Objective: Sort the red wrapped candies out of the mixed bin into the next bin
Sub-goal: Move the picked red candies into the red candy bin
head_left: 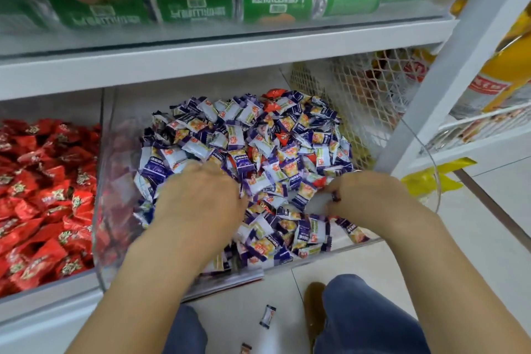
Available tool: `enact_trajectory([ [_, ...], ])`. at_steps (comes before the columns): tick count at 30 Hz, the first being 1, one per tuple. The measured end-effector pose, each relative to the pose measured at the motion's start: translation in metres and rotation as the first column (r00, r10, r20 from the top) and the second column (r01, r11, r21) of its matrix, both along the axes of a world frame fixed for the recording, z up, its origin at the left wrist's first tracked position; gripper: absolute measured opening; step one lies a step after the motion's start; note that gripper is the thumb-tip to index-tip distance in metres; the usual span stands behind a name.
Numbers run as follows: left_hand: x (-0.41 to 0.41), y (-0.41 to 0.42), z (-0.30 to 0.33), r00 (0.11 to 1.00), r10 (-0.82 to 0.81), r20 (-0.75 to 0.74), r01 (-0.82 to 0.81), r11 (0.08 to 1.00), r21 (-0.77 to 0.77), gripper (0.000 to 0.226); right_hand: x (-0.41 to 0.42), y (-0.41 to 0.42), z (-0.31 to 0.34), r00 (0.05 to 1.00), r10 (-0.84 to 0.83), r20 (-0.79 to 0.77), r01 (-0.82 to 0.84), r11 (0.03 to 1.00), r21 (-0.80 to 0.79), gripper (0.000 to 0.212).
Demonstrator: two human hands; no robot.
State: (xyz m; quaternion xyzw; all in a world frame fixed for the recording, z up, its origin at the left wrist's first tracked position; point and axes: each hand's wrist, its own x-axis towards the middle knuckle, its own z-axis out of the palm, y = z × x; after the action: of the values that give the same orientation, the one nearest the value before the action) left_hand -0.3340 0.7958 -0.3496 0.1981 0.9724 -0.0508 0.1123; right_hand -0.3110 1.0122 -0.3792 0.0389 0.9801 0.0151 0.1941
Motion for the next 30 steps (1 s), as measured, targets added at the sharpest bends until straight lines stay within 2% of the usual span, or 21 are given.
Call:
enact_trajectory([
  [4,0.001,-0.006,0.0,0.997,0.049,-0.051,-0.044,0.994,0.097,0.032,0.008,0.0,0.01,0.993,-0.098,-0.066,0.089,0.988,-0.122,0.045],
  [7,-0.003,0.0,0.0,0.997,0.021,-0.07,-0.004,0.973,0.232,0.023,0.01,-0.005,0.008,0.99,-0.074,-0.124,0.073,0.997,-0.02,0.05],
  [9,-0.003,0.006,-0.001,0.996,-0.042,-0.082,0.065,0.955,0.291,0.019,0.01,-0.006,0.005,0.995,-0.047,-0.088,0.048,0.999,0.012,0.041],
  [11,0.0,0.013,-0.006,0.991,-0.124,-0.054,0.133,0.957,0.258,0.027,0.009,-0.004,0.005,1.0,-0.014,-0.004,0.014,1.0,0.022,0.025],
  [13,0.003,0.021,-0.013,0.983,-0.183,-0.03,0.185,0.968,0.167,0.038,0.01,-0.005,0.005,0.999,0.01,0.045,-0.011,0.999,0.036,0.029],
  [15,0.001,0.027,-0.017,0.98,-0.2,-0.008,0.199,0.974,0.103,0.042,0.009,-0.005,0.004,1.0,0.007,0.024,-0.007,1.0,0.007,0.026],
  [18,-0.001,0.034,-0.02,0.984,-0.179,0.009,0.178,0.982,0.062,0.046,0.009,-0.004,0.001,1.0,-0.011,-0.001,0.011,0.999,-0.05,0.022],
  [20,-0.003,0.035,-0.021,0.992,-0.122,-0.017,0.122,0.99,0.068,0.036,0.009,0.0,0.001,0.999,-0.018,-0.044,0.014,0.996,-0.089,0.021],
  [23,-0.009,0.028,-0.016,0.999,0.015,-0.041,-0.007,0.983,0.184,0.019,0.009,0.003,0.012,0.979,-0.079,-0.187,0.028,0.964,-0.264,0.026],
  [25,-0.01,0.017,-0.008,0.998,0.062,0.004,-0.06,0.954,0.293,0.018,0.008,0.003,0.019,0.952,-0.134,-0.274,0.034,0.94,-0.341,0.023],
  [29,-0.004,-0.007,0.001,0.998,0.03,0.054,-0.046,0.946,0.322,0.011,0.005,0.006,0.02,0.923,-0.192,-0.334,0.074,0.939,-0.336,0.014],
  [30,-0.003,-0.01,0.0,0.998,0.009,0.065,-0.029,0.949,0.313,0.018,0.005,0.006,0.019,0.927,-0.19,-0.323,0.081,0.944,-0.321,0.012],
])
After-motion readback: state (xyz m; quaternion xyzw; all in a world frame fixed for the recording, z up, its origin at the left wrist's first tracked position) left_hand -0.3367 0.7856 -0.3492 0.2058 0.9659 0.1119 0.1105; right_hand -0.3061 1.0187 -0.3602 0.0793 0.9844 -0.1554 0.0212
